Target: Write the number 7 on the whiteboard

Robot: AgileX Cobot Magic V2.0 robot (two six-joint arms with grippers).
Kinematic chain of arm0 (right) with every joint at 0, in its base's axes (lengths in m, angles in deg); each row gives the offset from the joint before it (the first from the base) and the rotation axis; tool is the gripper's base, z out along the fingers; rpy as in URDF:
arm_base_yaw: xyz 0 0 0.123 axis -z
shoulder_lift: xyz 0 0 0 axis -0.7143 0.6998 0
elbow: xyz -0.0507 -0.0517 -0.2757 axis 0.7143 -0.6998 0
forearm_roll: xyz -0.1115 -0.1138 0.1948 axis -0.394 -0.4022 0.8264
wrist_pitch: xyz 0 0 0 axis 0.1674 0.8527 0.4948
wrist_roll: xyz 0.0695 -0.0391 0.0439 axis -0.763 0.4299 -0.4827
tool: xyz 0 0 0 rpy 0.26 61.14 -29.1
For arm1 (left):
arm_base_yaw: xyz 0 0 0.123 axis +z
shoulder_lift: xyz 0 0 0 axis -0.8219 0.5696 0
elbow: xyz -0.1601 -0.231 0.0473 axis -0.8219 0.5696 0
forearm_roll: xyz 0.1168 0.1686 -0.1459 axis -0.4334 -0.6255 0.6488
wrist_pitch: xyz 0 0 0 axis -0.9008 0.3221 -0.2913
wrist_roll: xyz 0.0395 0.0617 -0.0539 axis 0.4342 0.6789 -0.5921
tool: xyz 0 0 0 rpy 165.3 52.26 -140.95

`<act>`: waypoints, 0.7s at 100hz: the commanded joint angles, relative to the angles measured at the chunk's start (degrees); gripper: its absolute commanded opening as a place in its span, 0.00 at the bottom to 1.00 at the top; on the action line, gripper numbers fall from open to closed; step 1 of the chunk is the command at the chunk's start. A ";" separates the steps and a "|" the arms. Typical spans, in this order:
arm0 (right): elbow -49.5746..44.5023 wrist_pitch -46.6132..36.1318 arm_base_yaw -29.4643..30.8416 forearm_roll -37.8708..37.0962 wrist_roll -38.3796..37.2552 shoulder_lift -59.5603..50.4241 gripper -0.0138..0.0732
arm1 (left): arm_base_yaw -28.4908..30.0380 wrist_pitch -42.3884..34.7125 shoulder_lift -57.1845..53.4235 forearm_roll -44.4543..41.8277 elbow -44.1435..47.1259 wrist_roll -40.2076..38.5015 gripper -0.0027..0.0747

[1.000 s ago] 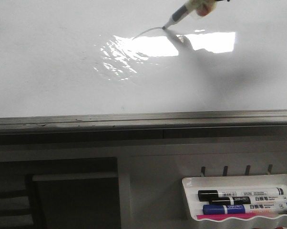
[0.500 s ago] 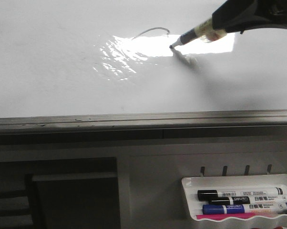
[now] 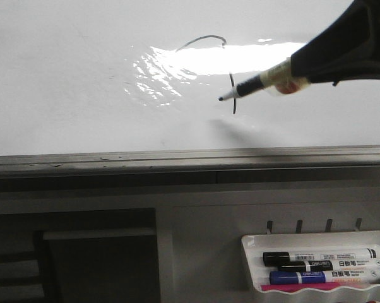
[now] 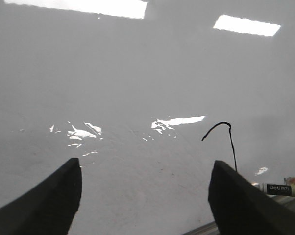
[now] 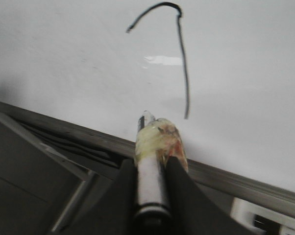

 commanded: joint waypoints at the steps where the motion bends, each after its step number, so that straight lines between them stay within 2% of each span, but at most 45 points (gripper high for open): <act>1: 1.82 6.64 0.39 0.96 -3.06 -3.26 0.10 | 0.13 2.43 -0.41 2.39 -2.36 1.73 0.67; 9: 3.37 9.99 0.39 -1.79 -6.95 -3.70 0.10 | 0.13 6.16 -0.41 2.84 -3.20 4.66 0.67; 16: 5.91 13.09 0.39 -7.52 -12.83 -3.58 0.10 | 0.13 9.56 -0.41 3.57 -4.18 7.12 0.67; 29: 13.06 20.39 0.39 -23.83 -27.64 -1.86 0.10 | 0.13 16.40 0.73 3.85 -6.53 9.98 0.67; 41: 20.56 27.73 0.39 -34.21 -35.78 0.91 0.10 | -1.89 20.39 2.75 4.47 -8.11 12.54 0.67; 56: 28.74 36.95 0.39 -37.99 -38.34 4.27 0.10 | -8.89 20.72 5.67 4.47 -8.97 15.90 0.67; 70: 32.98 40.50 0.39 -39.12 -40.07 6.69 0.10 | -17.51 17.31 9.69 4.23 -10.14 17.89 0.67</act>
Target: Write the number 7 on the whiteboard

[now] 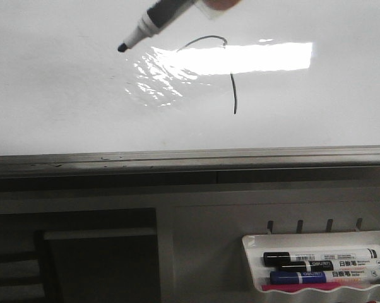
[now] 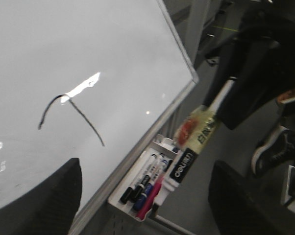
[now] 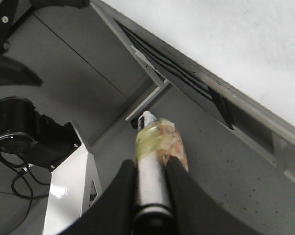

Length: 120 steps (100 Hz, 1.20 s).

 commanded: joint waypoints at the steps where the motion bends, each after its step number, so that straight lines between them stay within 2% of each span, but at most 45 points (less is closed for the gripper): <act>1: 4.15 2.15 0.39 1.31 -1.44 0.69 0.10 | -5.80 -3.02 2.35 3.37 -2.89 1.26 0.67; 19: 5.11 2.99 0.39 -1.03 -2.97 1.06 0.10 | -15.65 -10.91 7.95 -2.15 -4.46 1.26 0.67; 33: 5.11 3.10 0.39 -2.62 -3.55 1.06 0.10 | -20.07 -13.58 11.58 -4.57 -5.10 1.26 0.67; 76: 5.11 3.67 0.39 -2.26 -3.82 1.06 0.10 | -21.32 -18.85 17.08 -6.54 -5.10 1.26 0.66; 85: 5.11 3.67 0.39 -2.26 -3.82 1.06 0.10 | -21.32 -19.37 17.34 -6.67 -5.10 1.26 0.60; 100: 5.11 3.67 0.39 -2.11 -3.82 1.06 0.10 | -21.32 -19.62 17.46 -6.67 -5.10 1.26 0.42; 120: 5.11 3.67 0.39 -1.56 -3.82 1.06 0.10 | -21.32 -19.62 17.46 -6.67 -5.10 1.26 0.28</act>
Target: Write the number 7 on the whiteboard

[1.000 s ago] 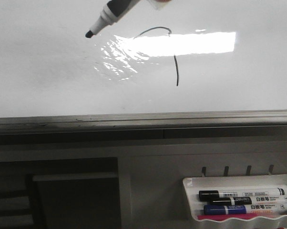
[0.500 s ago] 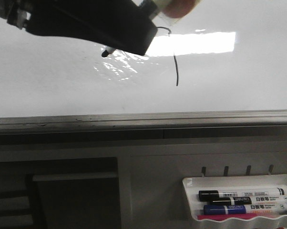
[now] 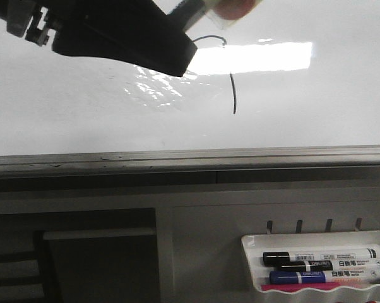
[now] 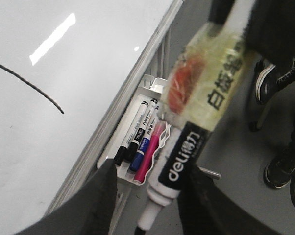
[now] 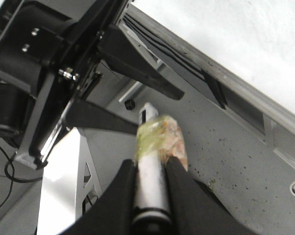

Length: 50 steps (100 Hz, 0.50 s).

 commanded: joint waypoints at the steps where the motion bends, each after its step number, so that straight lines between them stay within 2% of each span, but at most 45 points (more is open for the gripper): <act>1: 1.89 -0.52 0.39 3.83 0.40 -0.82 0.10 | -0.18 -1.44 -1.02 1.82 -2.15 0.08 0.26; 9: 1.89 -0.48 0.39 4.53 0.40 -0.82 0.10 | -0.18 -1.44 -1.02 1.82 -2.15 0.08 0.17; 18: 1.89 -0.48 0.39 5.04 0.18 -0.82 0.10 | -0.18 -1.22 -1.02 2.01 -2.15 0.08 0.01; 27: 1.89 -0.58 0.39 5.54 0.18 -0.82 0.13 | -0.18 -1.22 -1.02 2.01 -2.15 0.08 0.01; 37: 1.89 -0.58 0.39 5.82 0.18 -0.82 0.30 | -0.18 -1.22 -1.02 2.01 -2.15 0.08 0.01; 50: 1.89 -1.36 0.39 6.08 0.18 -0.95 0.62 | -0.18 -1.22 -1.02 2.01 -2.15 -0.19 0.01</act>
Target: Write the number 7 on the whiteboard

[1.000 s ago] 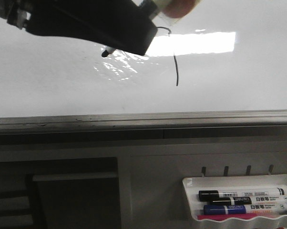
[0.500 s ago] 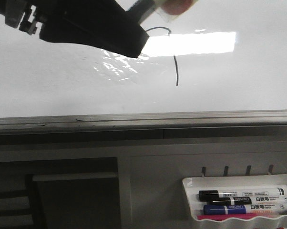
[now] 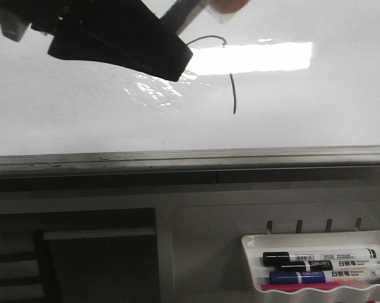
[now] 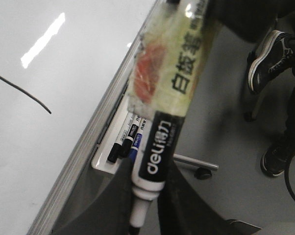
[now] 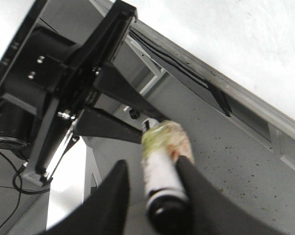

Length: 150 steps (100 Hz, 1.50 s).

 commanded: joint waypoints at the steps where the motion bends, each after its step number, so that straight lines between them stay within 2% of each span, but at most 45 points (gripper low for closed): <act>1: 1.89 -0.62 0.17 3.89 0.28 -0.95 0.63 | -0.18 -2.70 -1.02 3.15 -2.15 -1.58 0.01; 4: 1.89 -1.05 0.17 3.78 0.28 -1.10 0.68 | -0.06 -2.82 -1.02 3.15 -2.15 -1.87 0.01; 9: 1.89 -1.57 0.69 3.78 0.28 -1.65 0.71 | 0.08 -3.21 -1.29 3.29 -2.15 -2.58 0.01; 22: 1.89 -1.82 5.70 2.03 0.28 -4.76 0.71 | 1.11 -4.42 -3.19 3.19 -1.71 -6.52 0.01; 29: 1.89 -1.10 9.85 -1.05 -0.90 -7.32 0.71 | 1.36 -7.58 -5.45 3.19 -0.52 -9.05 0.01; 37: 1.77 0.10 14.64 -6.67 -2.85 -10.59 0.71 | 1.36 -14.04 -8.52 5.63 1.65 -11.60 0.01; 44: 1.15 1.91 18.28 -10.47 -4.71 -13.30 0.71 | 1.36 -20.99 -11.18 11.06 4.33 -12.79 0.01; 52: -0.48 2.91 21.11 -10.83 -4.71 -16.27 0.71 | 1.36 -29.22 -12.99 21.40 7.53 -12.79 0.01; 58: -2.01 2.11 21.78 -10.45 -4.80 -18.38 0.71 | 1.36 -34.58 -13.03 25.21 8.91 -12.79 0.01; 66: -4.50 0.15 21.79 -8.85 -4.80 -20.76 0.71 | 1.36 -37.87 -11.71 26.78 9.37 -12.79 0.01; 86: -7.03 -0.26 21.79 -7.06 -4.80 -21.61 0.71 | 1.36 -40.80 -4.06 26.78 7.25 -12.79 0.01; 108: -7.03 0.46 21.79 -6.16 -4.80 -21.61 0.71 | 3.72 -40.27 5.13 30.06 1.68 -13.52 0.01; 132: -7.03 1.36 21.79 -6.16 -4.80 -21.61 0.71 | 5.29 -34.91 8.99 30.18 -2.00 -13.52 0.01; 150: -7.03 1.02 21.79 -6.16 -4.80 -21.61 0.71 | 5.29 -34.71 9.13 30.18 -2.09 -13.52 0.01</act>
